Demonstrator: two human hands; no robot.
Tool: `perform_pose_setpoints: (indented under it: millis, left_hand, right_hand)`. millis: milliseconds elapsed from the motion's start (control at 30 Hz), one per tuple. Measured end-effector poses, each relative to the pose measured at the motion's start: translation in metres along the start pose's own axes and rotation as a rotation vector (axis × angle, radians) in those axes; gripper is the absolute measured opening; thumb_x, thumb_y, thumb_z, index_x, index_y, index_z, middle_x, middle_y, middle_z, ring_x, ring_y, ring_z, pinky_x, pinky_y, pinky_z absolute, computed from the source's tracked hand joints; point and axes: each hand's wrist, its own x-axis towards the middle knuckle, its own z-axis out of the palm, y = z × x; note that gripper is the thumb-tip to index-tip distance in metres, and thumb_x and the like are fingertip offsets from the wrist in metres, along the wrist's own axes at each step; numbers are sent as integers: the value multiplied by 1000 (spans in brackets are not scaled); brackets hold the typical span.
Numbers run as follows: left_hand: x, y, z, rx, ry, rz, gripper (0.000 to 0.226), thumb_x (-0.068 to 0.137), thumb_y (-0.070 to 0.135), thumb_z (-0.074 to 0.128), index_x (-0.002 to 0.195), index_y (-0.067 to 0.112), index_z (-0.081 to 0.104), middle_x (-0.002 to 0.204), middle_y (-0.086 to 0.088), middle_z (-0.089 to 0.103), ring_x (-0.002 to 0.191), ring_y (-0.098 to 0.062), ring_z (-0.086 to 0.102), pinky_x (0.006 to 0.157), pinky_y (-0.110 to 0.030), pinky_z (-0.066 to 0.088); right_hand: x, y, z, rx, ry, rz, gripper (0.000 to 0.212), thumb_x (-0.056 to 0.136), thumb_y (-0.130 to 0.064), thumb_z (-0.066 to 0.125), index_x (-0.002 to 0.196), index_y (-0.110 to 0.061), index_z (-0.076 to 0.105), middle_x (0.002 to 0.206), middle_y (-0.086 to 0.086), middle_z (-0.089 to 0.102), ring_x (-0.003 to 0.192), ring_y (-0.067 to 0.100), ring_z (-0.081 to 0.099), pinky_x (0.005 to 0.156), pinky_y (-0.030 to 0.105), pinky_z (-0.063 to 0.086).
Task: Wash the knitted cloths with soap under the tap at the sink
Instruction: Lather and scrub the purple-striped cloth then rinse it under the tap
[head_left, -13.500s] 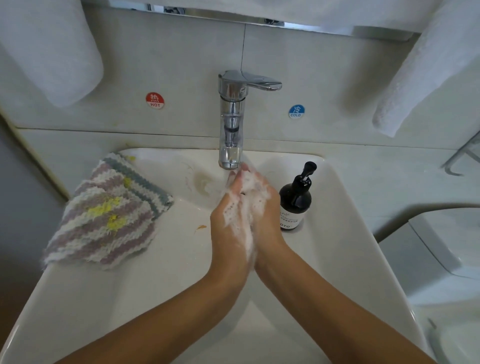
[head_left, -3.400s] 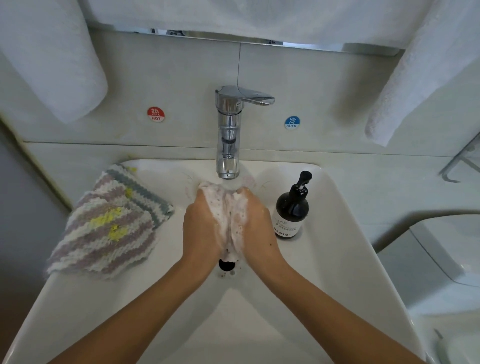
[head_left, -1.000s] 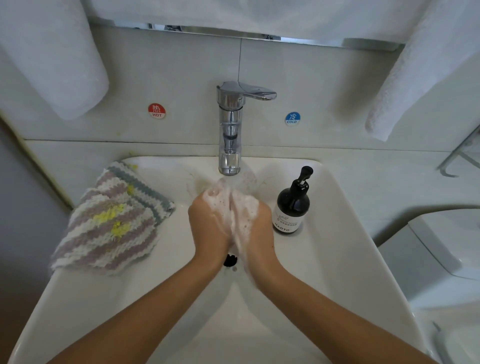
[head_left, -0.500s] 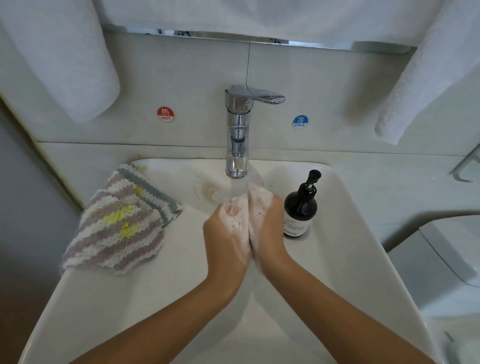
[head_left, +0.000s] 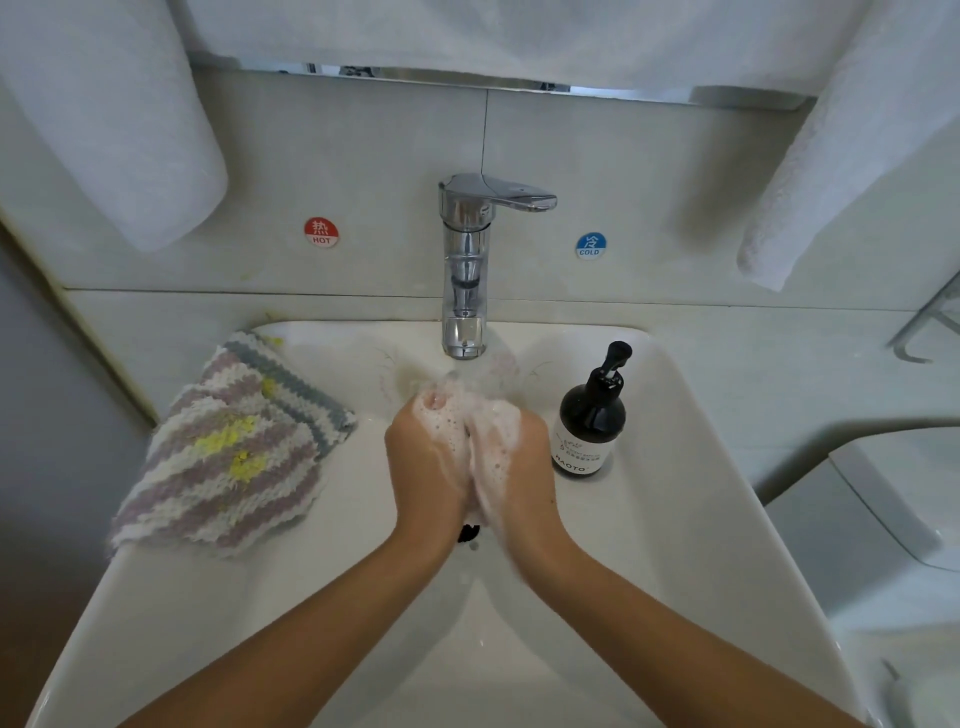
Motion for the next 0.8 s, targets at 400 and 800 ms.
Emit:
perform_pose_setpoints:
  millis: [400,800]
  left_hand:
    - [0,-9,0,43,-54,-55,36,96,-2,49,67,19,48,64,4,49,60,-4,50,53,-13,41]
    - [-14,-1,2,-34,-64,-107,32,99,3,44,69,14,50,64,-1,51,58,-7,53,56,-19,47]
  right_hand:
    - [6,-12,0,17,-98,55,41,99,4,39,64,-18,39,66,-1,41,60,6,43,61,16,38]
    - [14,-6,3,64,94,-25,46,98,-7,45,56,-23,32,47,-11,34,47,7,32,51,28,31]
